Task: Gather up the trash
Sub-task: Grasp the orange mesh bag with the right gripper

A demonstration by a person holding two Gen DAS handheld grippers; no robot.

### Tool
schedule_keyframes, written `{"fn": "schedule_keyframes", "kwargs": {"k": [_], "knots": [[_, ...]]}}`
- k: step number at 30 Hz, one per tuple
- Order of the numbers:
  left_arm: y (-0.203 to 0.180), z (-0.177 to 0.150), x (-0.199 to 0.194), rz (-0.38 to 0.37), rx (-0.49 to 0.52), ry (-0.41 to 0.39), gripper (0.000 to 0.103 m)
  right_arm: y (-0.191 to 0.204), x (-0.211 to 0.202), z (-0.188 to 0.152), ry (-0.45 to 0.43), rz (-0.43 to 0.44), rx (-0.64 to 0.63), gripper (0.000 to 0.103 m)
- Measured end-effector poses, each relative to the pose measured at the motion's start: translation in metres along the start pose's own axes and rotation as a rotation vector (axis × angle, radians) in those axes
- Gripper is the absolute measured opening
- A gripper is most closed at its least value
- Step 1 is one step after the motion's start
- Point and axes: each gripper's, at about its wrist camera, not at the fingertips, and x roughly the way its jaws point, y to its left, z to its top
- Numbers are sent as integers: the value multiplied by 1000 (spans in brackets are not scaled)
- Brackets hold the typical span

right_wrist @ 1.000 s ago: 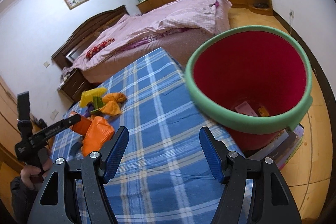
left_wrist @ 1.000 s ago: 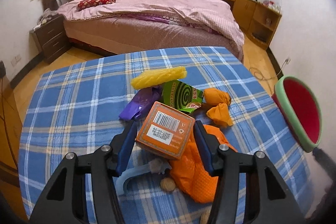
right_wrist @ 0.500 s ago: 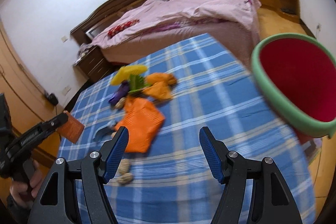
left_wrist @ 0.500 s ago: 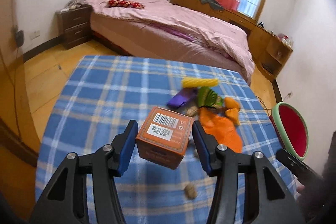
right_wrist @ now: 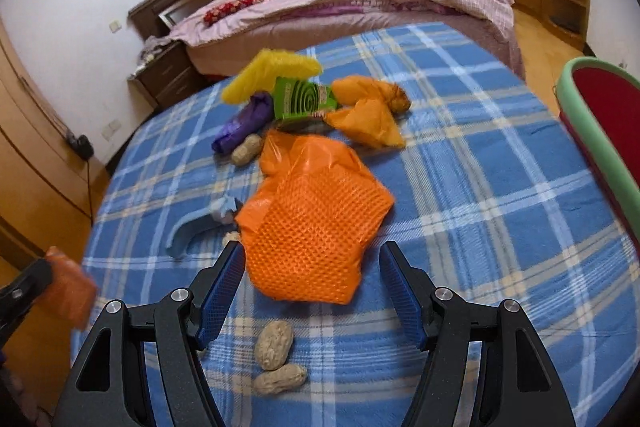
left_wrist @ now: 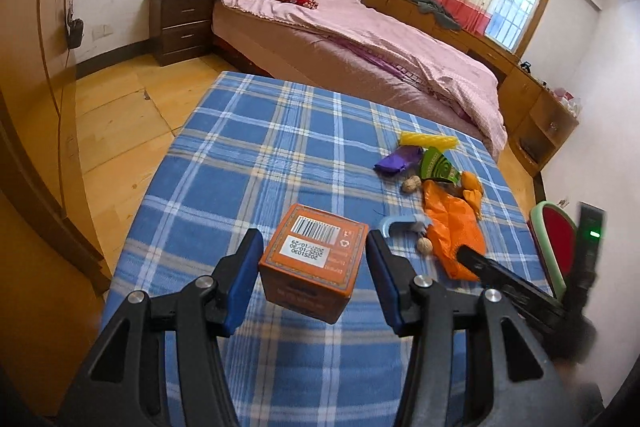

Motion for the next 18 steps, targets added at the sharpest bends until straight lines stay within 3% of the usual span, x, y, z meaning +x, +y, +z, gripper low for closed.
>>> {"fn": "schedule_keyframes", "kwargs": {"k": [3,7,10,18], "knots": [[-6,-1,-8,-9,20,-14,54,1,0,-3,-16,-24,-13,42],[-13,-3,-23,-37,29,-44,54,-6,-5,-7,-19,4,6,19],[-18,-4,-31,-53,41,-60,54,-10,-14,-9,-36,41,30,9],[-28,-4,-36,-95,43,-71,54,-15,-65,-13,-168,88,20,8]]}}
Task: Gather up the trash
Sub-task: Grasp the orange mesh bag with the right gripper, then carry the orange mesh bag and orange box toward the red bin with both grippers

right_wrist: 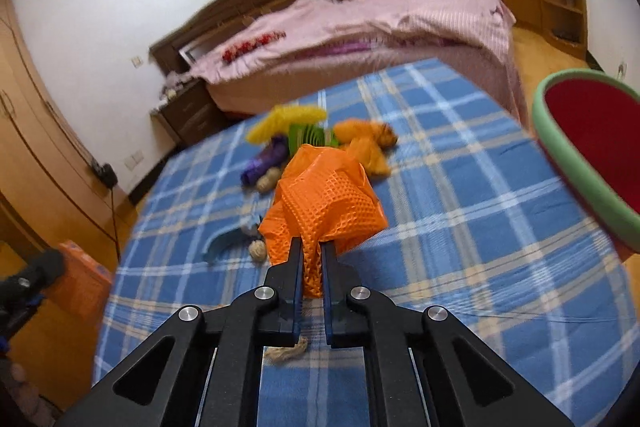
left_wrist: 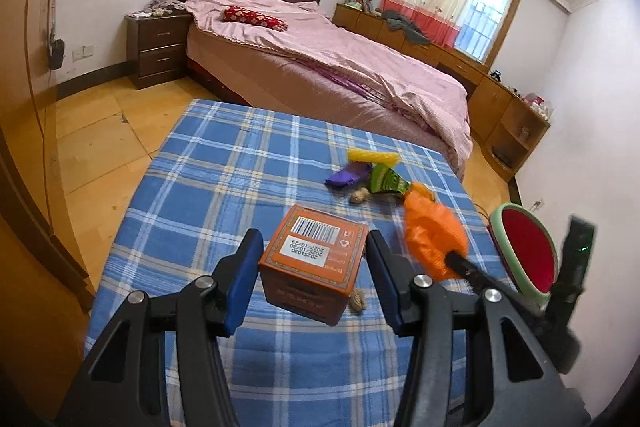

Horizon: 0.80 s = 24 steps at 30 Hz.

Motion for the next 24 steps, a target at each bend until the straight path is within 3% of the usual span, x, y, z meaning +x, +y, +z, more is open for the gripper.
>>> {"fn": "schedule_keyframes", "kwargs": {"k": [12,24], "knots": [[-34,-3,3,-71,75,14,54,-33,-68,8,-140,0,83,8],[-102,9,12,-208,184,12,54,-80,-122,10,-258,-89,162,8]]}}
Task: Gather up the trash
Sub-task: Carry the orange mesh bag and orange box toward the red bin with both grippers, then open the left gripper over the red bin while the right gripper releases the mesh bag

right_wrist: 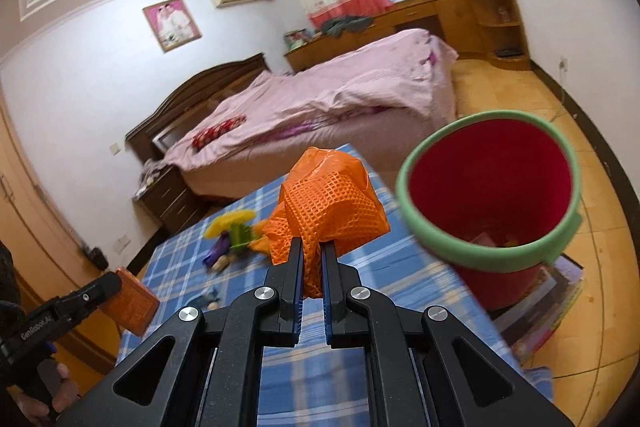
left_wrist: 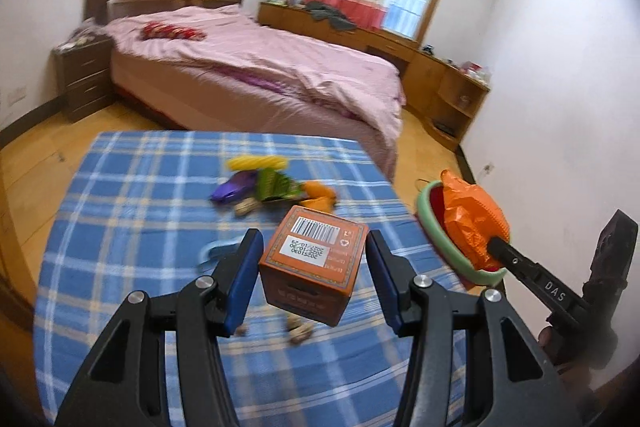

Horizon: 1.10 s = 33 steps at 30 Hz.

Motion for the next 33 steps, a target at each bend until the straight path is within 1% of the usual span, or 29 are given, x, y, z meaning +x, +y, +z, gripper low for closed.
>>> {"fn": "schedule_keyframes", "kwargs": {"k": [6,10,13,18,22,24,27,29,32,33], "knots": [[-51,11,25,-85,97,27,53,-34,-8,7,-28,-55,58,8],[-88,17,47,-151,151,41,53,-59,-11,12,-37,-92,97,8],[-118,20,69,-193,194,49,53,-78,-10,17,-42,-131,101,8],[-155,20,113,-208,246,70,53,-110,-1,25,-59,-204,95,8],[-181,16,148,-225,266,109,53,-139,9,26,-44,-241,102,8],[-195,13,166,-246,278,135,53,-147,14,25,-31,-246,106,9],[-215,5,182,-285,331,161,53,-162,20,22,-17,-246,122,11],[-226,0,189,-286,360,180,54,-169,21,19,-9,-242,144,11],[-235,-4,197,-270,383,205,55,-174,23,18,6,-231,158,17],[-235,-4,198,-269,381,208,57,-174,24,18,13,-230,159,22]]}}
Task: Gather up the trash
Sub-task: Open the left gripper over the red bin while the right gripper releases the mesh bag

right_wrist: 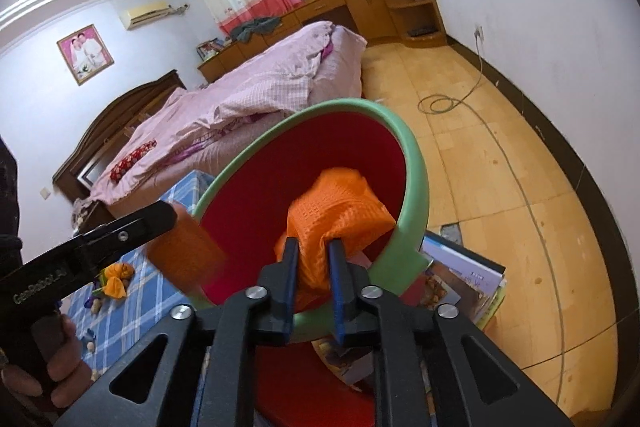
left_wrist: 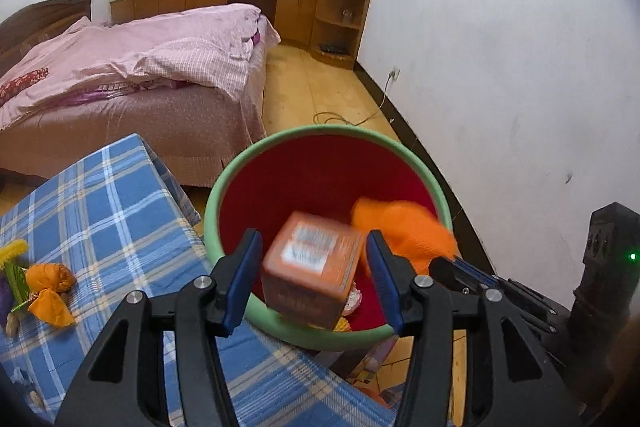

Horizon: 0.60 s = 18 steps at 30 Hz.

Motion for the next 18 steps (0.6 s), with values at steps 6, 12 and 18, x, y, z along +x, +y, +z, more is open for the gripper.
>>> {"fn": "schedule_keyframes", "kwargs": {"k": [6,12,18], "knots": [[7,2,-5,-6,-53,-13,60,2,-7,4,-25,16,-10,27],[19,-4,-22,8,-79,-21,60,11,-19,1,-45,38,-8,32],[34,-17,-54,56,-98,-27,61,27,-30,-3,-39,84,-9,40]]}}
